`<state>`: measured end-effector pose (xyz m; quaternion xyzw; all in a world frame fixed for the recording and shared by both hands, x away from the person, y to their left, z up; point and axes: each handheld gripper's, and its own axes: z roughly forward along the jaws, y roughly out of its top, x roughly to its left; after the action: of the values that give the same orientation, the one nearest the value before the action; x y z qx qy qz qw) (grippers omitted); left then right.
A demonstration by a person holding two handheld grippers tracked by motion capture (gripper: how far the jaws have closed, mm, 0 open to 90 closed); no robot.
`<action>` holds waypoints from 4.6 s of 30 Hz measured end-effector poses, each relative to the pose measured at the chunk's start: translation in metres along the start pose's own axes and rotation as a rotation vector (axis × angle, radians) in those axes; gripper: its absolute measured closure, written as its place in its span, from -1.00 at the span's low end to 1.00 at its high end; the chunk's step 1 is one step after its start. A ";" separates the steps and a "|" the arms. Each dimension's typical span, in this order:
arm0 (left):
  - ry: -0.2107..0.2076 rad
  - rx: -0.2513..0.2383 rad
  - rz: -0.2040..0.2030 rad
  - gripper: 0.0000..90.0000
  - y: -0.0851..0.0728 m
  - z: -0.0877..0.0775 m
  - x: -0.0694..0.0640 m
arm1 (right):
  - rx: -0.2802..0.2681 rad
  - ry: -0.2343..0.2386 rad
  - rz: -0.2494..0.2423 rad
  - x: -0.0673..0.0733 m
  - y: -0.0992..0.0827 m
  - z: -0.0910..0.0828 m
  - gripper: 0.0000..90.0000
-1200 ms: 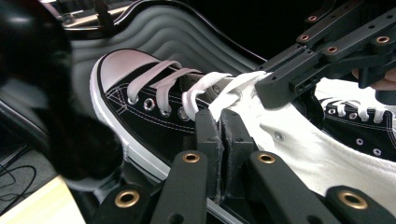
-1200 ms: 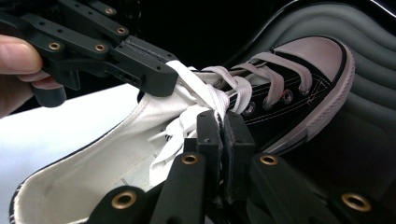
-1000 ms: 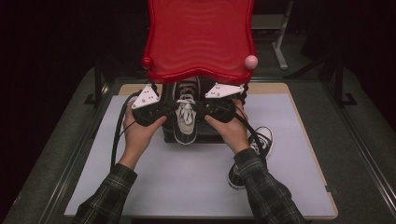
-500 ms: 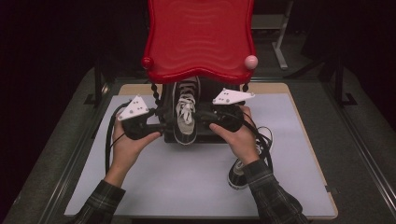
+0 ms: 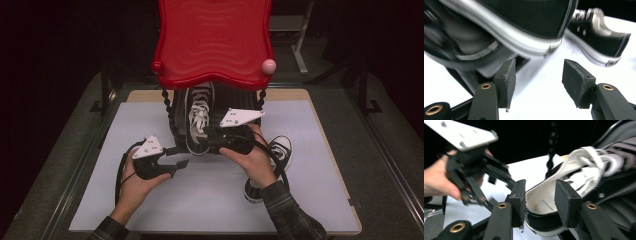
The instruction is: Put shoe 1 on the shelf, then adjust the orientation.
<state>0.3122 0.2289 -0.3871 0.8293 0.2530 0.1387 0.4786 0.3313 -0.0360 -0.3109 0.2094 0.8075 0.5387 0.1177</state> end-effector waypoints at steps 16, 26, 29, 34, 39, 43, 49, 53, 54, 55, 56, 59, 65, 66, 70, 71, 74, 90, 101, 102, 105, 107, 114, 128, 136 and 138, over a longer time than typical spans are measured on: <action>-0.057 -0.033 -0.081 0.21 0.003 0.028 0.005 | 0.090 0.051 -0.022 0.000 -0.004 0.024 0.65; -0.040 -0.045 -0.092 0.35 0.006 0.029 0.003 | 0.086 0.058 -0.055 0.005 0.004 0.024 0.92; -0.025 -0.051 -0.088 0.36 0.011 0.029 0.003 | 0.062 0.050 -0.058 0.002 0.007 0.023 0.92; -0.011 -0.079 -0.104 0.38 0.022 0.032 0.011 | 0.042 0.023 -0.078 -0.006 0.016 0.022 0.92; 0.010 -0.085 -0.105 0.43 0.035 0.034 0.023 | 0.019 -0.004 -0.092 -0.018 0.027 0.026 0.92; 0.017 -0.106 -0.106 0.44 0.042 0.037 0.029 | -0.017 -0.029 -0.075 -0.029 0.032 0.025 0.92; 0.006 -0.109 -0.129 0.53 0.040 0.037 0.030 | -0.022 -0.050 -0.094 -0.032 0.032 0.026 0.92; -0.031 -0.083 -0.115 0.58 0.034 0.035 0.025 | -0.007 -0.046 -0.092 -0.032 0.029 0.031 0.92; -0.028 -0.074 -0.100 0.58 0.031 0.034 0.021 | -0.008 -0.044 -0.093 -0.032 0.028 0.032 0.92; -0.030 -0.070 -0.091 0.58 0.030 0.034 0.019 | -0.006 -0.043 -0.094 -0.031 0.027 0.034 0.92; -0.034 -0.059 -0.079 0.58 0.027 0.032 0.017 | -0.005 -0.043 -0.092 -0.031 0.027 0.034 0.92; -0.041 -0.045 -0.061 0.55 0.020 0.028 0.013 | 0.007 -0.040 -0.095 -0.033 0.022 0.035 0.92; -0.043 -0.045 -0.043 0.44 0.011 0.016 0.010 | 0.010 -0.034 -0.079 -0.035 0.013 0.035 0.91; -0.039 -0.046 -0.045 0.43 0.011 0.015 0.009 | 0.010 -0.033 -0.079 -0.035 0.013 0.036 0.88; -0.040 -0.049 -0.045 0.38 0.010 0.010 0.008 | 0.009 -0.037 -0.067 -0.035 0.014 0.034 0.53; -0.042 -0.046 -0.041 0.36 0.009 0.009 0.007 | 0.014 -0.031 -0.056 -0.034 0.014 0.031 0.45; -0.052 -0.033 -0.036 0.29 0.007 0.007 0.003 | 0.014 -0.042 -0.048 -0.032 0.013 0.025 0.34; -0.098 0.020 -0.016 0.15 -0.003 0.012 -0.014 | 0.024 -0.103 0.068 -0.029 -0.027 -0.041 0.17; -0.084 0.051 -0.006 0.13 -0.015 0.005 -0.016 | 0.077 -0.220 0.136 -0.059 -0.076 -0.088 0.94; -0.084 0.057 -0.004 0.13 -0.016 0.005 -0.016 | 0.086 -0.231 0.154 -0.065 -0.081 -0.092 0.99; -0.085 0.066 -0.002 0.12 -0.017 0.006 -0.015 | 0.117 -0.292 0.193 -0.085 -0.097 -0.103 1.00; -0.082 0.074 0.002 0.11 -0.017 0.006 -0.015 | 0.135 -0.329 0.225 -0.099 -0.107 -0.108 1.00; -0.086 0.084 0.003 0.12 -0.019 0.009 -0.015 | 0.189 -0.438 0.308 -0.155 -0.141 -0.116 1.00; -0.078 0.096 0.014 0.13 -0.019 0.008 -0.014 | 0.288 -0.435 0.434 -0.189 -0.174 -0.104 1.00; -0.084 0.097 0.015 0.14 -0.019 0.010 -0.016 | 0.296 -0.404 0.378 -0.164 -0.172 -0.099 1.00; -0.085 0.096 0.018 0.14 -0.018 0.010 -0.017 | 0.304 -0.397 0.373 -0.157 -0.170 -0.098 1.00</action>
<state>0.2978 0.2198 -0.4079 0.8587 0.2313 0.0955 0.4473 0.3933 -0.2456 -0.4349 0.4703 0.7877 0.3728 0.1394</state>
